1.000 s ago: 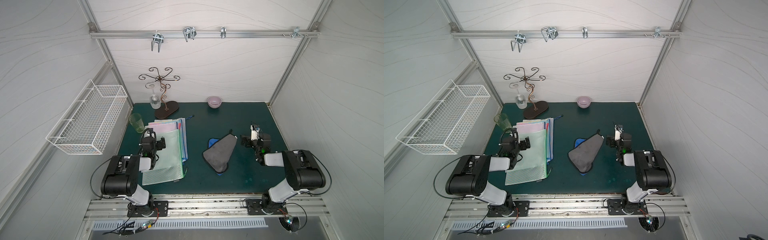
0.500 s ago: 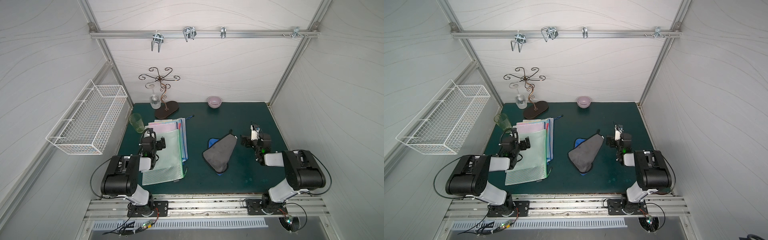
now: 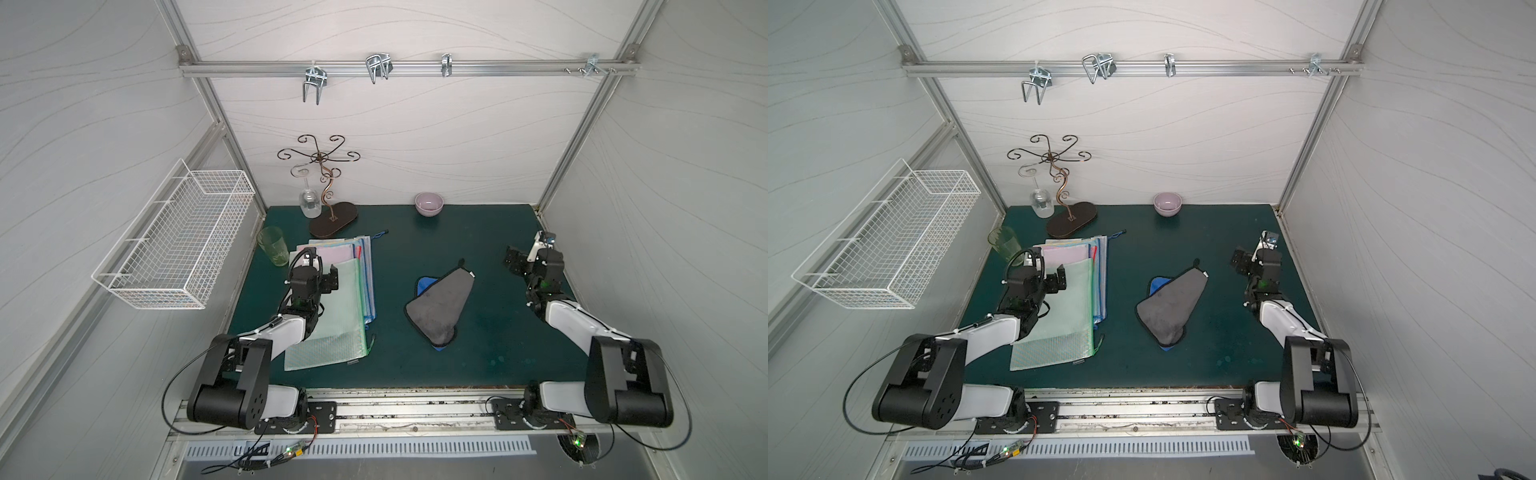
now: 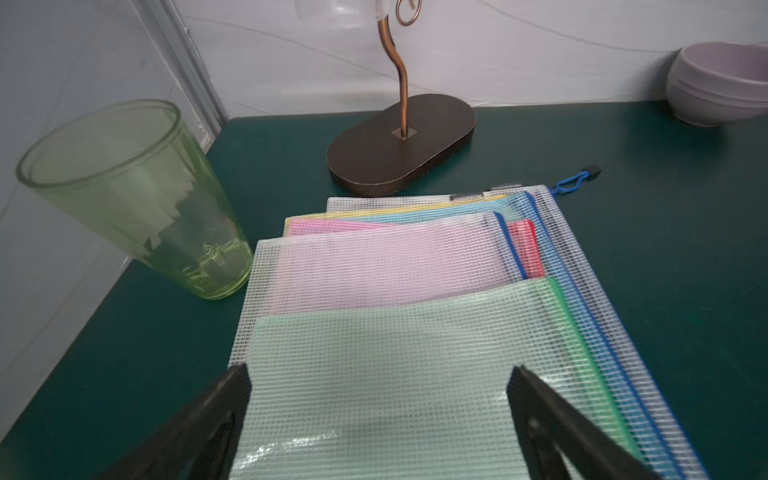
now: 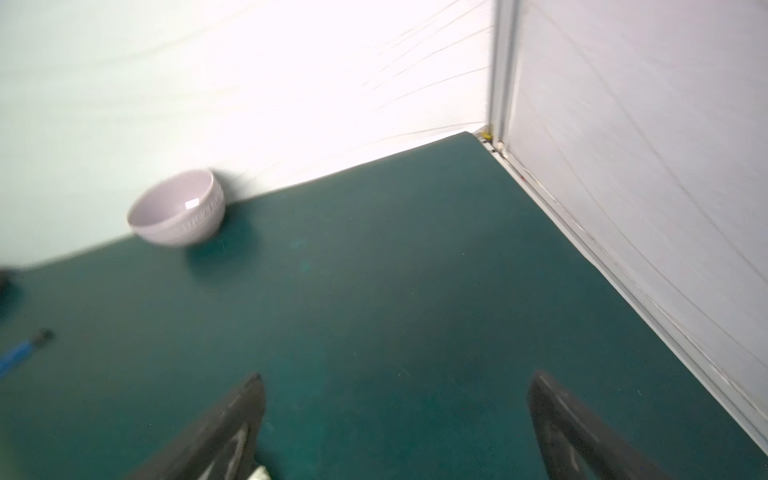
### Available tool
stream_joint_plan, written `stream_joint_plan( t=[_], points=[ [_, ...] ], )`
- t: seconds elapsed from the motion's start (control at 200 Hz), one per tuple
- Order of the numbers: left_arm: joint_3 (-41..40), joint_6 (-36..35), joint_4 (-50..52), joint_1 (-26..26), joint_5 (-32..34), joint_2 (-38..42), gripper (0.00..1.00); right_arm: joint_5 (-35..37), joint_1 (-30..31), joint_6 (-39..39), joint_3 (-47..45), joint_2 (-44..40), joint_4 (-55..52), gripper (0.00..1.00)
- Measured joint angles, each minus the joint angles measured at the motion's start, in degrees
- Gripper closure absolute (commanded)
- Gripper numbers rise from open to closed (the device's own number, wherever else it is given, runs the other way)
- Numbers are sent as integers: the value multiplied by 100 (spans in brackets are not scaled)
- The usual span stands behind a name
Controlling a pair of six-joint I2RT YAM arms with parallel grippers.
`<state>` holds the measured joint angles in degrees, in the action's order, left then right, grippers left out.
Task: Wipe the document bag
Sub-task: Pick up the document bag.
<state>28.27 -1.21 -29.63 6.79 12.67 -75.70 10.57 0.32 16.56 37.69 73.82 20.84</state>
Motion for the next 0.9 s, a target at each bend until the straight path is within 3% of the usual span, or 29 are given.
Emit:
stream_joint_plan(
  t=[0.095,0.18,0.275,0.395,0.475,0.56,0.61,0.9],
  points=[
    [481,179,737,223,107,343,2,7,-76,953,678,-129,-1169,1],
    [800,442,1357,555,221,638,6,-597,-203,1545,1023,-107,-1836,1],
    [1189,949,2374,896,210,946,9,-1165,-133,1716,1263,57,-2592,1],
    [1725,1749,3805,1320,291,1241,13,-1268,660,1506,1757,431,-3620,1],
    [1971,2295,4612,1633,385,1362,22,-1235,1241,1314,2020,551,-4103,1],
    [2085,2863,5340,1923,382,1375,45,-1180,1698,1106,2284,662,-4527,1],
    [2090,3200,5744,2052,291,1298,51,-1145,1858,1012,2435,743,-4745,1],
    [2083,4360,7364,3010,214,514,33,-973,2455,658,2782,1088,-5464,1]
  ],
)
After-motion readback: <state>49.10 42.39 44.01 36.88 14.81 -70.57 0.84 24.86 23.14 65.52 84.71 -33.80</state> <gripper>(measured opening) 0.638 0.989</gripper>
